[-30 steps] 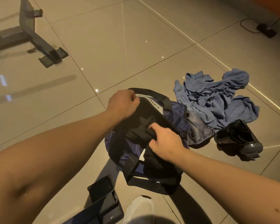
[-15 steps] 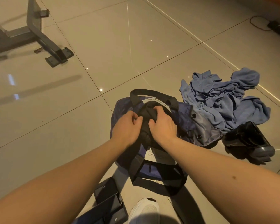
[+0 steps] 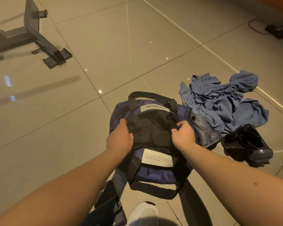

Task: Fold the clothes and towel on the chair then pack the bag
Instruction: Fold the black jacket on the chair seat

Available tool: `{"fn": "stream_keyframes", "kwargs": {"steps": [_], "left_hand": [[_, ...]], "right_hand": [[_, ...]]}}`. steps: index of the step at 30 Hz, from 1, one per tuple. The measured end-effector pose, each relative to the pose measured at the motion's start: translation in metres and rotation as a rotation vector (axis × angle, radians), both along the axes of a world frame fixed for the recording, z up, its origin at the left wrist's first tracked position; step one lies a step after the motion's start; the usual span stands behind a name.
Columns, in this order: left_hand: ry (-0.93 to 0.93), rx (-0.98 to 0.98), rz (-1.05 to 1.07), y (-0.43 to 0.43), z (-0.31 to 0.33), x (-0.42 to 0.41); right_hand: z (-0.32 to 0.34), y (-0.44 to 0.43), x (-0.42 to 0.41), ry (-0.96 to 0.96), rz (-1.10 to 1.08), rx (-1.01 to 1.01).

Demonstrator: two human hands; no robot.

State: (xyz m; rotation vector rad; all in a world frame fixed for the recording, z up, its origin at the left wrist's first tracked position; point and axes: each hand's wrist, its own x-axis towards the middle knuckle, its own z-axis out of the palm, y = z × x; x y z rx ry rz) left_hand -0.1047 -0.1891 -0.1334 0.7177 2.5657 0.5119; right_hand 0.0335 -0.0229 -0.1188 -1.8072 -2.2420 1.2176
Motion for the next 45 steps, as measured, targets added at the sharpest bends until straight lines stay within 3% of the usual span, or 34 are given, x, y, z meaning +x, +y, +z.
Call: {"fn": "stream_keyframes", "kwargs": {"steps": [4,7,11,15,22,25,30,34,38,40,45], "left_hand": [[0.147,-0.047,-0.210,-0.001,-0.002,0.005],[0.187,-0.092,-0.351,-0.005,-0.004,0.004],[0.239,-0.111,-0.357,-0.008,-0.004,-0.008],[0.188,-0.044,-0.155,-0.012,0.000,-0.018],[0.339,-0.480,-0.428,-0.010,0.004,-0.015],[0.321,-0.467,-0.388,-0.001,0.011,-0.014],[0.303,-0.271,-0.249,-0.004,0.020,-0.006],[0.388,-0.213,-0.340,-0.011,0.028,-0.007],[0.346,-0.282,-0.811,-0.017,0.024,-0.007],[0.333,-0.340,-0.924,-0.016,0.023,-0.009],[0.460,-0.137,-0.893,-0.002,0.016,-0.018]], "right_hand": [[-0.006,-0.015,0.015,0.025,0.137,-0.143],[-0.011,-0.016,0.019,-0.038,0.204,-0.060],[-0.013,-0.008,0.020,-0.159,0.170,0.045],[-0.015,-0.002,0.027,-0.176,0.184,0.017],[-0.007,0.005,0.021,-0.473,0.402,-0.070],[0.000,-0.001,0.018,-0.514,0.459,0.038],[0.014,-0.011,0.016,-0.404,0.498,0.415],[0.015,-0.025,0.012,-0.075,0.692,0.623],[0.003,-0.032,0.005,0.085,1.058,0.656],[-0.004,-0.027,0.004,0.064,1.126,0.674],[-0.022,-0.020,0.010,-0.143,0.812,0.392]]}}
